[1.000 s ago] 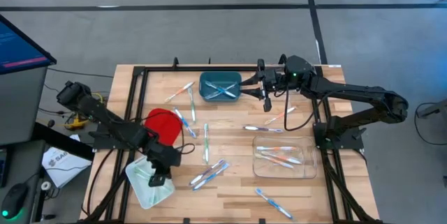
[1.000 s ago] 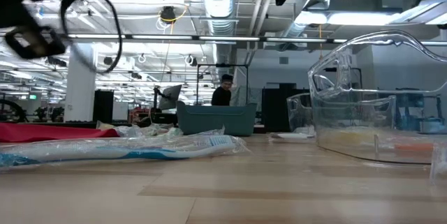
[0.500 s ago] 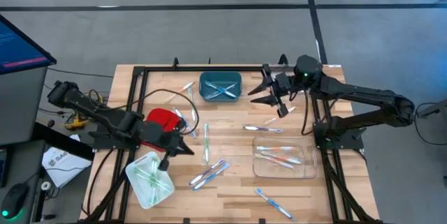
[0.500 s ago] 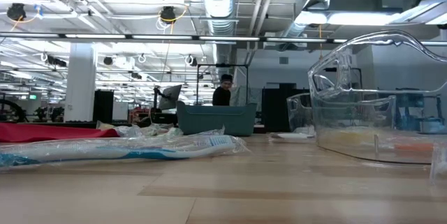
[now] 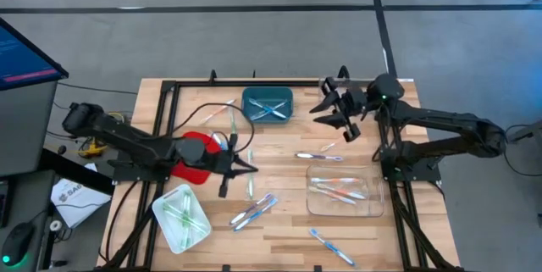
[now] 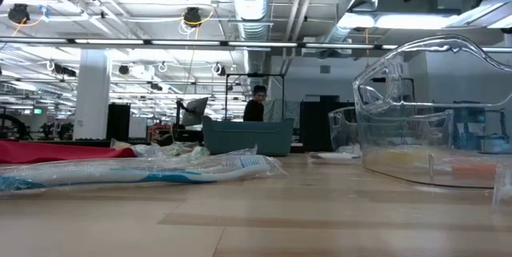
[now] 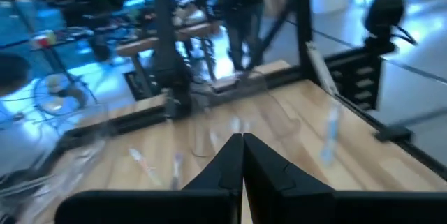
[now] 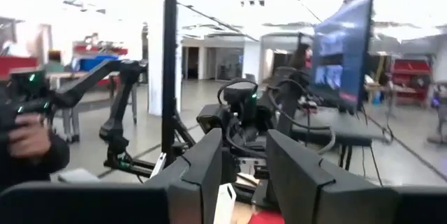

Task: Pick & Place Toothbrushes
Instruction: Put the blue toothbrush into the blue bin

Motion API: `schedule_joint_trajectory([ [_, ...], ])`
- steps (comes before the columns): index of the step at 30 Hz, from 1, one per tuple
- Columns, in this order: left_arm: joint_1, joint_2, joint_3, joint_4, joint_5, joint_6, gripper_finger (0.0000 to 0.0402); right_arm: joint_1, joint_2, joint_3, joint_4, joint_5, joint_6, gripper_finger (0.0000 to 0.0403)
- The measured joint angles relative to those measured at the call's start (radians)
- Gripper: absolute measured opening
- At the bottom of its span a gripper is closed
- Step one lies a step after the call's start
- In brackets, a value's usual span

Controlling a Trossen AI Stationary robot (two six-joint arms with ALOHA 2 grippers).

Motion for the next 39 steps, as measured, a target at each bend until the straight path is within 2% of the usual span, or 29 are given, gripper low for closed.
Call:
schedule_joint_trajectory([
  [6, 0.04, 0.102, -0.088, 0.345, 0.001, -0.054, 0.0001, 0.013, -0.009, -0.005, -0.005, 0.004, 0.017, 0.0108],
  [9, 0.046, 0.166, -0.109, 0.449, 0.001, -0.054, 0.0001, 0.046, -0.012, -0.005, 0.014, 0.002, -0.06, 0.0108],
  [16, 0.044, 0.256, -0.11, 0.512, 0.002, -0.055, 0.0001, 0.089, -0.017, -0.005, 0.011, 0.003, -0.122, 0.0108],
  [39, 0.043, 0.259, -0.109, 0.516, 0.002, -0.081, 0.0001, 0.094, -0.016, -0.005, 0.01, 0.004, -0.124, 0.0108],
])
